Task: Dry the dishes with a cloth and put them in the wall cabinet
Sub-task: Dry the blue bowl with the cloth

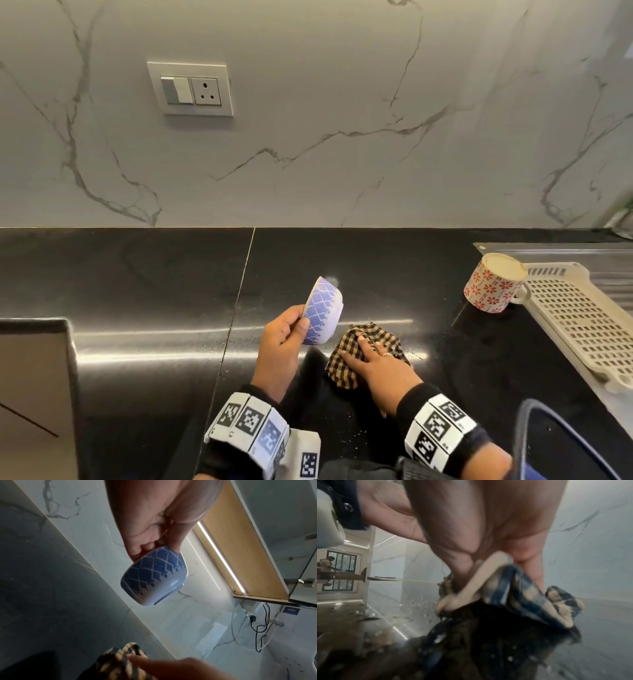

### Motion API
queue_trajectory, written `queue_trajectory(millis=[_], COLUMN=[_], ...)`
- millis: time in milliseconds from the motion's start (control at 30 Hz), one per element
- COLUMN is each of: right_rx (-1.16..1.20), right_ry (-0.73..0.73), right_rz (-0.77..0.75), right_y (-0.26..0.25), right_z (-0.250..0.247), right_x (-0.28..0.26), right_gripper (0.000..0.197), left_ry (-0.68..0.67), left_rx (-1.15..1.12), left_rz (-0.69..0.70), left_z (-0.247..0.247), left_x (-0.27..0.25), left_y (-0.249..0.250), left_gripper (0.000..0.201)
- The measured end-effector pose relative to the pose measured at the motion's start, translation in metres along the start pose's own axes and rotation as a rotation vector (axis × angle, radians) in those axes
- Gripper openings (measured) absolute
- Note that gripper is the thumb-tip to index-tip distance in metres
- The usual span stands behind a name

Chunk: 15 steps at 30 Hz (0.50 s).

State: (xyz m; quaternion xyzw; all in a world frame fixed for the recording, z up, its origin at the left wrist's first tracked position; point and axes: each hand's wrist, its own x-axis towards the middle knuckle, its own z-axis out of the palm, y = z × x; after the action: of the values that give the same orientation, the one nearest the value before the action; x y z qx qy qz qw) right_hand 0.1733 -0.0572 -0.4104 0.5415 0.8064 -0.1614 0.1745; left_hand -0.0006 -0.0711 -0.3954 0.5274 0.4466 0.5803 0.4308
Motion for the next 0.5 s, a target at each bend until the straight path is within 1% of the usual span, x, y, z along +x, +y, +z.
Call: queue_trajectory(millis=[67, 133, 200, 267, 300, 333, 367, 433, 467, 500], right_rx=[0.048, 0.227, 0.563, 0.951, 1.094, 1.184, 1.207, 1.133, 1.049, 0.923], right_ry=[0.071, 0.148, 0.239, 0.335, 0.407, 0.488, 0.566, 0.679, 0.692, 0.667], right_rz=[0.000, 0.049, 0.111, 0.109, 0.098, 0.078, 0.041, -0.072, -0.130, -0.166], right_y=[0.003, 0.014, 0.030, 0.042, 0.045, 0.047, 0.044, 0.028, 0.015, 0.001], right_z=[-0.005, -0.011, -0.018, -0.026, -0.030, -0.036, -0.043, -0.057, -0.064, -0.066], right_x=[-0.001, 0.000, 0.001, -0.002, -0.005, -0.008, -0.013, -0.027, -0.036, -0.041], right_gripper=[0.063, 0.061, 0.050, 0.036, 0.032, 0.031, 0.033, 0.036, 0.036, 0.041], left_ry=[0.003, 0.000, -0.009, -0.009, -0.007, -0.003, -0.004, -0.020, -0.036, -0.044], left_rx=[-0.028, -0.055, -0.056, -0.043, -0.044, -0.052, -0.065, -0.094, -0.125, -0.169], left_rz=[-0.020, -0.043, -0.055, -0.058, -0.063, -0.073, -0.084, -0.104, -0.116, -0.132], left_z=[0.001, 0.001, 0.001, 0.002, 0.003, 0.005, 0.008, 0.016, 0.022, 0.027], left_x=[0.000, 0.000, -0.001, -0.002, -0.003, -0.003, -0.004, -0.006, -0.006, -0.007], left_y=[0.003, 0.007, 0.010, 0.013, 0.013, 0.014, 0.013, 0.014, 0.015, 0.017], left_gripper=[0.020, 0.019, 0.028, 0.031, 0.030, 0.030, 0.029, 0.026, 0.020, 0.015])
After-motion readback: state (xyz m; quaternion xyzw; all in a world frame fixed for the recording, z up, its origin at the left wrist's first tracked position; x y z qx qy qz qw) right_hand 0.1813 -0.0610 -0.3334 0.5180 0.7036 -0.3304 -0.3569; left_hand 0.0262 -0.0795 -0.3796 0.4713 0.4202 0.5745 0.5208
